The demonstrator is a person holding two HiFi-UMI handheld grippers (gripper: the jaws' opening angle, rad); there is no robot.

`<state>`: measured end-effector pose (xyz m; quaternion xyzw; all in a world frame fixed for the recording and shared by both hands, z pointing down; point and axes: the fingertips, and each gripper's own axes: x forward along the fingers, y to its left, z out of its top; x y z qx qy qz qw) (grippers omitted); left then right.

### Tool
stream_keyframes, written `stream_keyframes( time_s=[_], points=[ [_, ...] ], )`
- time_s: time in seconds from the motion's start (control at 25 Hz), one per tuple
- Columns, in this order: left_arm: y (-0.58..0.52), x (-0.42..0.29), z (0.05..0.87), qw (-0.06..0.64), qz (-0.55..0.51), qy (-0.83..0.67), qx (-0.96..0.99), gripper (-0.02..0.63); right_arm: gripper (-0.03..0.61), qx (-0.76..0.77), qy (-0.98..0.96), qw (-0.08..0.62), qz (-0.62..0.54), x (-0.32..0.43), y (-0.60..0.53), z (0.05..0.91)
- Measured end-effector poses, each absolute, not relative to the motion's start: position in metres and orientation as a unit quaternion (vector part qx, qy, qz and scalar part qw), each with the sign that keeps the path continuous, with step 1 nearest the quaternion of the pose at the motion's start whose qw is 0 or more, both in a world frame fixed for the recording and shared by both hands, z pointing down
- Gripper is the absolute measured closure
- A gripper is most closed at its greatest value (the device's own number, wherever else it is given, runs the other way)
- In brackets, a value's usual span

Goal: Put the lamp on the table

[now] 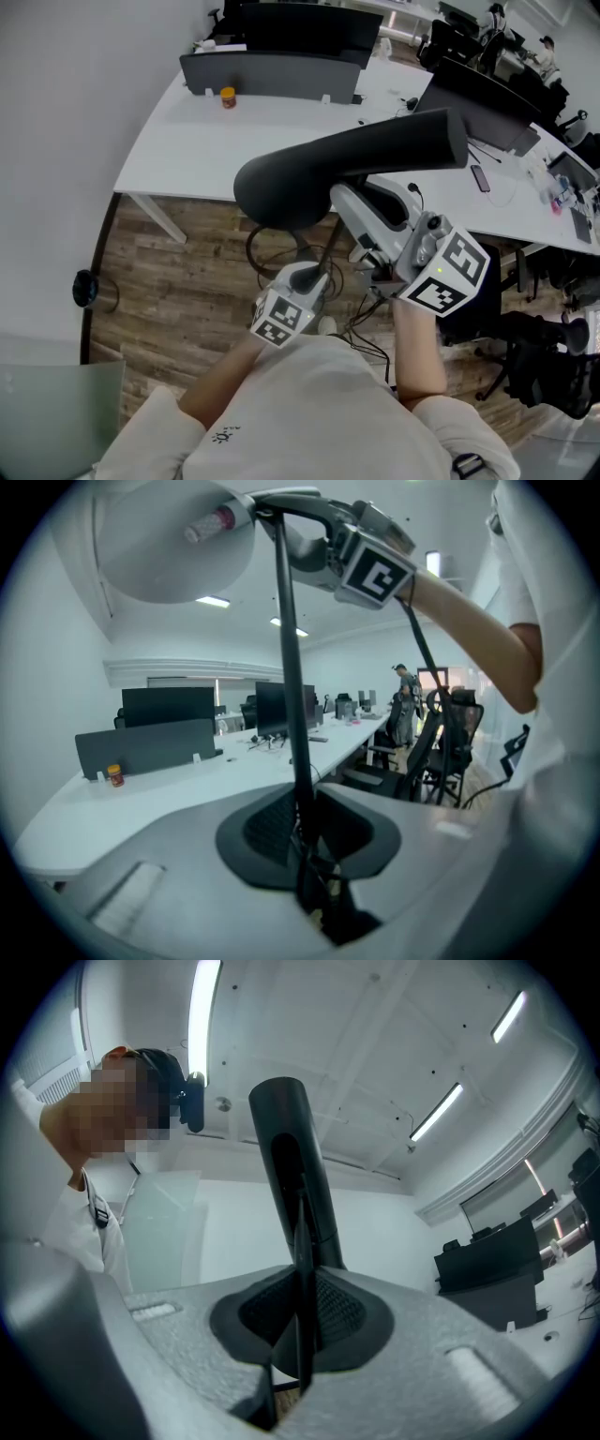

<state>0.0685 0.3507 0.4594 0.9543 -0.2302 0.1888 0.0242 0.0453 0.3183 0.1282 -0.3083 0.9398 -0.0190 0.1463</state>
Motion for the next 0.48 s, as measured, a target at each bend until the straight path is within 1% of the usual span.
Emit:
stream_keyframes(
  time_s=[0.48],
  points=[
    [0.374, 0.028, 0.465, 0.025, 0.184, -0.219, 0.958, 0.56, 0.538, -0.32, 0.937, 0.137, -0.013, 0.002, 0.341, 0.134]
  ],
)
